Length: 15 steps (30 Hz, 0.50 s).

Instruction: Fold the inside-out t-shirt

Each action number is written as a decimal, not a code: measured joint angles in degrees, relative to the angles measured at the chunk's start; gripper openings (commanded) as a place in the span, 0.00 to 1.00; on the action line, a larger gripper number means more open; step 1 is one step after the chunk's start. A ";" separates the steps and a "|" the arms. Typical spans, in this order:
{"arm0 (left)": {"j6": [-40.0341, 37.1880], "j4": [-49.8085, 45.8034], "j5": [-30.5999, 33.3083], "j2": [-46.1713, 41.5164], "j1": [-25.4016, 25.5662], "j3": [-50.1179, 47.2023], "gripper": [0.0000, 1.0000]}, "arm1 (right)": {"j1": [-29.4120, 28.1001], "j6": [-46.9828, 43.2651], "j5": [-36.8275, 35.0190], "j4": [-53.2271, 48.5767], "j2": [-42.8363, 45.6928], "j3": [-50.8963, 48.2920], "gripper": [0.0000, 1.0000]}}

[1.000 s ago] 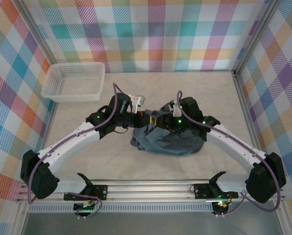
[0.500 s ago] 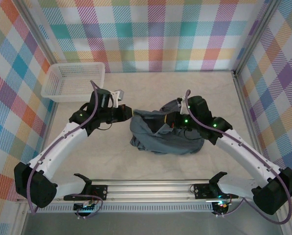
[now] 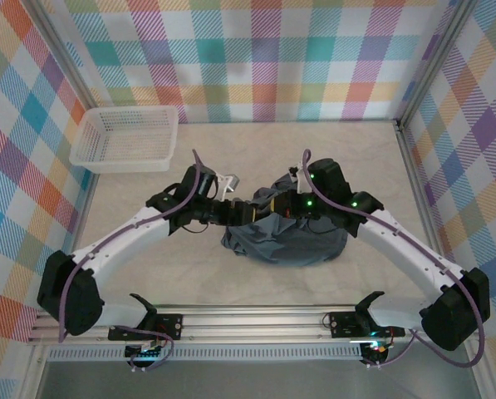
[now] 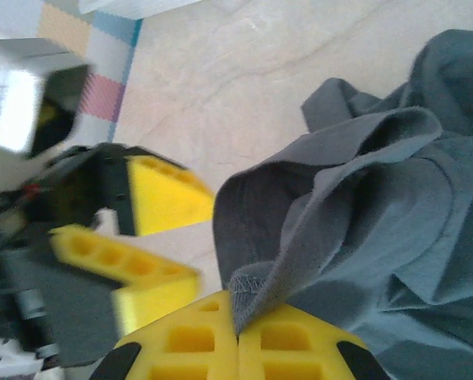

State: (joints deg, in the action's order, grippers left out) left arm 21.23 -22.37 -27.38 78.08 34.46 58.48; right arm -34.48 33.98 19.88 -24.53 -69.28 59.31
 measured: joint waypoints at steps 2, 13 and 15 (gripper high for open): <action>-0.13 -0.26 0.74 3.30 0.24 1.49 0.72 | 0.00 -0.17 1.79 0.48 -0.02 0.07 0.00; 1.03 -1.31 5.92 8.85 -2.38 9.92 0.04 | 0.15 -0.35 -3.02 -1.27 5.60 -8.72 0.01; 1.90 -0.37 5.42 6.23 -2.49 10.27 0.04 | 0.15 -0.17 -2.95 -1.84 6.23 -13.11 0.08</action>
State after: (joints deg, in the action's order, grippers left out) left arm 23.14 -22.74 -21.96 84.31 31.97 68.75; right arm -34.33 33.80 16.93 -26.37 -63.05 46.19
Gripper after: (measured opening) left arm 0.053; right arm 0.049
